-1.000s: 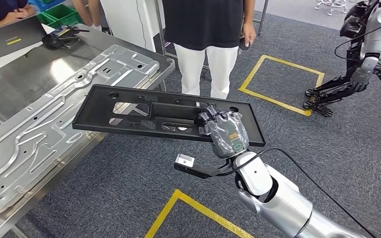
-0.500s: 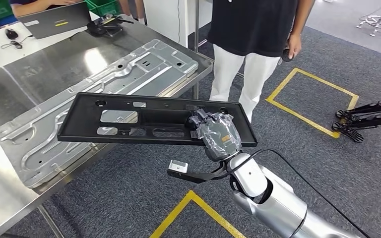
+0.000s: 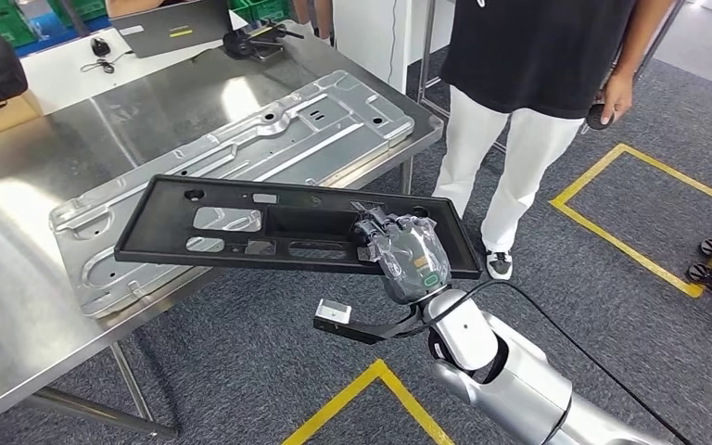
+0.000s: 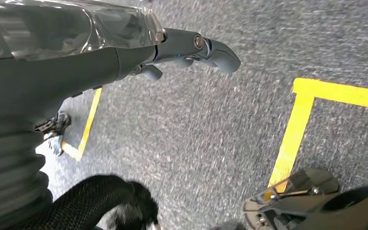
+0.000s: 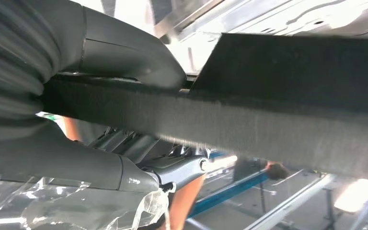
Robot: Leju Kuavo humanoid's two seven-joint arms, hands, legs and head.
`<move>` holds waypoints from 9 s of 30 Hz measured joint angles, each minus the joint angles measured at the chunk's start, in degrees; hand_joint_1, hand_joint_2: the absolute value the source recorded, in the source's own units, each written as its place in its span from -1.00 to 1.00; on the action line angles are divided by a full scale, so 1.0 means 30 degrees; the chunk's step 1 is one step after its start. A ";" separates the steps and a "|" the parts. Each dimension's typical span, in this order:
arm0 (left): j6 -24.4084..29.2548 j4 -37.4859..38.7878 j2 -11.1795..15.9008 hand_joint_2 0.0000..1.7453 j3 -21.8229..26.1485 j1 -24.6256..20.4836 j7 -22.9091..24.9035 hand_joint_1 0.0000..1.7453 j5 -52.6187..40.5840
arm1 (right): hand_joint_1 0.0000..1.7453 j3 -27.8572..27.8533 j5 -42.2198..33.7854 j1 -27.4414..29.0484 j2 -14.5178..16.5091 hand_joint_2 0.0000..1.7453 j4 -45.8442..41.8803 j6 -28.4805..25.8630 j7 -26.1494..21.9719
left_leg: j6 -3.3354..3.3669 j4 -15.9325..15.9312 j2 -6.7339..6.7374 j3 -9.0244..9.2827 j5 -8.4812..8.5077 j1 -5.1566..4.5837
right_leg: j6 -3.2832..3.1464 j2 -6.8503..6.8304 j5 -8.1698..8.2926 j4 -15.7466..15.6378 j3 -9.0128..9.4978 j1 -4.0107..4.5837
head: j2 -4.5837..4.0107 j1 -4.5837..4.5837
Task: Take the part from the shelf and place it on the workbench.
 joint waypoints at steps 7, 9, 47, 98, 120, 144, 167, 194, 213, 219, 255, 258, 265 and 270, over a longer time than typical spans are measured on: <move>-0.0018 0.0000 0.0035 1.00 0.0000 0.0025 0.0038 -1.00 -0.0005 | 1.00 0.0014 -0.0047 -0.0010 0.0069 1.00 0.0042 -0.0040 -0.0049 | 0.0518 -0.5299 0.1290 0.2559 0.2392 -0.0375 | 0.0291 -0.1309 -0.0348 -0.0009 0.0400 0.0149 | 0.0000 0.0007; -0.0031 0.0000 0.0040 1.00 0.0000 0.0042 0.0047 -1.00 -0.0011 | 1.00 0.0016 -0.0075 -0.0023 0.0122 1.00 0.0045 -0.0046 -0.0066 | 0.0681 -0.5378 0.0959 0.2580 0.2406 -0.0395 | 0.0483 -0.1523 -0.0423 -0.0065 0.0502 0.0148 | 0.0000 0.0009; -0.0197 0.0004 0.0071 1.00 0.0051 0.0078 0.1033 -1.00 0.0588 | 1.00 0.0089 -0.0353 -0.0149 0.0262 1.00 0.0379 0.0078 -0.0284 | 0.1168 -0.5457 0.0101 0.2734 0.2463 -0.0143 | 0.0899 0.0208 -0.2845 0.5451 -0.2130 0.0006 | 0.0000 0.0029; -0.0342 0.0015 0.0186 1.00 0.0044 0.0072 0.1362 -1.00 -0.0009 | 1.00 0.0493 -0.0441 -0.0291 0.0484 1.00 0.0692 0.0009 -0.0228 | 0.1232 -0.4847 0.0242 0.2304 0.2266 -0.0386 | 0.0317 0.0391 -0.0616 0.0179 0.0462 0.0279 | 0.0000 0.0011; -0.0357 0.0015 0.0157 1.00 0.0044 0.0148 0.1362 -1.00 -0.0005 | 1.00 0.0493 -0.0253 -0.0182 0.0426 1.00 0.0694 0.0171 0.0000 | 0.0311 -0.0968 0.0131 0.1117 -0.0314 -0.0061 | 0.0066 0.0344 0.0055 -0.0132 0.0034 0.0122 | 0.0000 -0.0031; -0.0386 0.0015 0.0133 1.00 0.0044 0.0148 0.1359 -1.00 -0.0027 | 1.00 0.0486 -0.0078 -0.0081 0.0421 1.00 0.0783 0.0178 0.0062 | 0.0918 -0.5433 -0.0149 0.3556 0.1564 -0.0267 | 0.0690 0.0534 0.0204 -0.0184 -0.0020 0.0151 | -0.0003 -0.0007; -0.0415 0.0015 0.0164 1.00 0.0044 0.0138 0.1355 -1.00 -0.0035 | 1.00 0.0488 -0.0379 -0.0169 0.0423 1.00 0.0805 0.0146 -0.0229 | 0.1284 -0.5498 0.0221 0.3178 0.1984 -0.0138 | 0.0959 0.0384 -0.2631 0.5117 -0.2179 0.0124 | 0.0000 -0.0020; -0.0413 0.0015 0.0191 1.00 0.0044 0.0157 0.1355 -1.00 -0.0046 | 1.00 0.0503 -0.0179 -0.0308 0.0474 1.00 0.0861 0.0144 -0.0040 | 0.1157 -0.5488 0.0287 0.3086 0.2010 -0.0213 | 0.0748 0.0229 -0.0916 0.0749 0.0099 0.0208 | 0.0000 -0.0042; -0.0415 0.0015 0.0224 1.00 0.0044 0.0160 0.1291 -1.00 -0.0027 | 1.00 0.0530 -0.0215 -0.0353 0.0621 1.00 0.0989 0.0146 -0.0120 | 0.0208 0.0246 0.0168 0.0632 -0.0880 0.0009 | -0.0017 0.0283 0.0068 -0.0486 0.0306 0.0170 | 0.0000 -0.0058; -0.0417 0.0015 0.0264 1.00 0.0044 0.0160 0.1264 -1.00 -0.0036 | 1.00 0.0566 -0.0211 -0.0393 0.0703 1.00 0.1013 0.0146 -0.0111 | 0.0265 -0.5031 0.0293 0.2652 0.2169 0.0019 | 0.0364 0.0308 -0.0385 -0.0481 0.0890 0.0170 | -0.0002 -0.0069; -0.0393 0.0015 0.0406 1.00 0.0044 0.0390 0.1020 -1.00 -0.0035 | 1.00 0.0854 -0.0601 -0.0552 0.1086 1.00 0.1155 0.0306 -0.0113 | 0.0931 -0.5288 0.0216 0.2855 0.1955 0.0004 | 0.0933 0.0378 -0.1045 0.0556 0.0343 0.0063 | 0.0000 -0.0018; -0.0395 0.0015 0.0404 1.00 0.0044 0.0399 0.1022 -1.00 -0.0033 | 1.00 0.0867 -0.0610 -0.0531 0.1075 1.00 0.1158 0.0306 -0.0115 | 0.1206 -0.5306 0.0221 0.3040 0.1811 -0.0031 | 0.1023 0.0379 -0.2569 0.4451 -0.1719 0.0062 | 0.0000 -0.0002; -0.0401 0.0015 0.0401 1.00 0.0044 0.0417 0.1082 -1.00 -0.0027 | 1.00 0.0892 -0.0656 -0.0511 0.1073 1.00 0.1169 0.0291 -0.0142 | 0.1022 -0.5276 0.0078 0.3680 0.1249 -0.0225 | 0.0607 0.0385 0.0353 0.0129 -0.0302 0.0200 | -0.0002 0.0007; -0.0404 0.0015 0.0435 1.00 0.0044 0.0395 0.1082 -1.00 -0.0033 | 1.00 0.0900 -0.0705 -0.0569 0.1116 1.00 0.1167 0.0286 -0.0189 | 0.0469 -0.4566 0.0131 0.3348 0.0655 -0.0124 | 0.0250 0.0385 0.0283 -0.0411 -0.0025 0.0161 | 0.0000 -0.0011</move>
